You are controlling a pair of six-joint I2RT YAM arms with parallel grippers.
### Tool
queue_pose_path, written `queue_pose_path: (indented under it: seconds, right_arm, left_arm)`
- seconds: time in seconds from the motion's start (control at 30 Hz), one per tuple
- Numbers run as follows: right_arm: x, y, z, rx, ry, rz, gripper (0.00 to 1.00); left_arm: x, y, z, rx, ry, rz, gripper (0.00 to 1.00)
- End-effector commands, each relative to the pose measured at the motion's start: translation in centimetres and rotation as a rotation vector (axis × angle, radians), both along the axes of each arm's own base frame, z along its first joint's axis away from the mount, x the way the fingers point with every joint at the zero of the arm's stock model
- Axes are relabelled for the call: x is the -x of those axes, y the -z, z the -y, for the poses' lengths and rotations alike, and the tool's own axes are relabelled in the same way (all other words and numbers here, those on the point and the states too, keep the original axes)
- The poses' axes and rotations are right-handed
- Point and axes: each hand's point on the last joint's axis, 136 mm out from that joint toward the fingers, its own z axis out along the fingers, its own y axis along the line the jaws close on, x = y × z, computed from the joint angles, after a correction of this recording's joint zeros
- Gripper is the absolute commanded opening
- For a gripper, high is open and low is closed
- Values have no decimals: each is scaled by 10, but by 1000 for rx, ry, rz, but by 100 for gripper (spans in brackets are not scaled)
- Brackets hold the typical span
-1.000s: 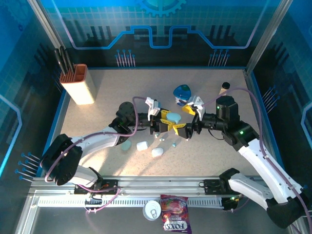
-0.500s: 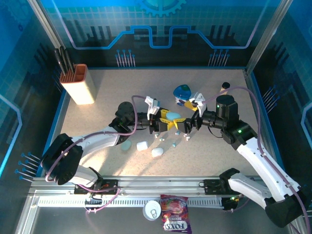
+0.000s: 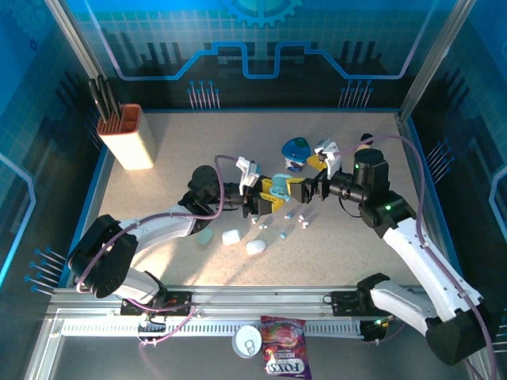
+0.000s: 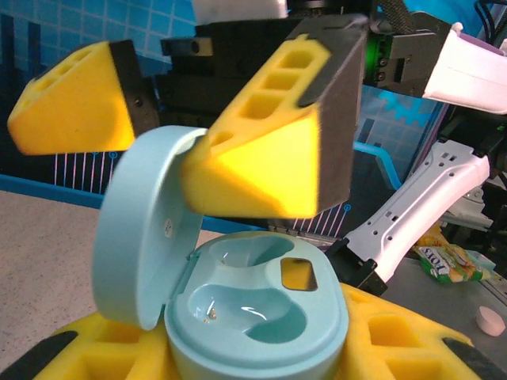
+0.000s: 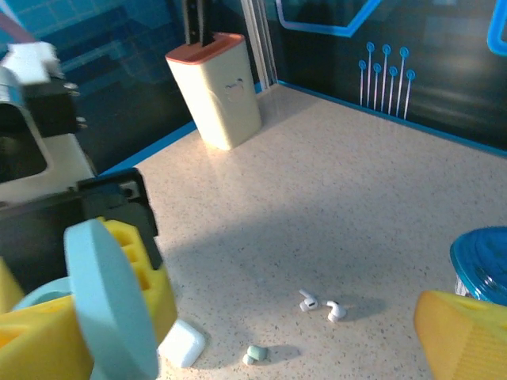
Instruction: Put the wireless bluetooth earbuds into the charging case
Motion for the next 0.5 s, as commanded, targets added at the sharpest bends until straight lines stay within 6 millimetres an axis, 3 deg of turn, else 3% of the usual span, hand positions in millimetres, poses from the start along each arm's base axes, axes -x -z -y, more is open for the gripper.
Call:
queue_pose_path:
  seconds: [0.0,0.23,0.47]
  right_arm:
    - [-3,-13,2,-22,14,29,100]
    - [22,-38,-5,-120,-91,127,100]
    - [31,-38,1,-167,-57,136,100]
  left_arm:
    - [9,-12,-4,32,37,79,32]
    - [2,-7,-9,31,8,69,32]
    - [-2,-8,-14,47,2,52,32]
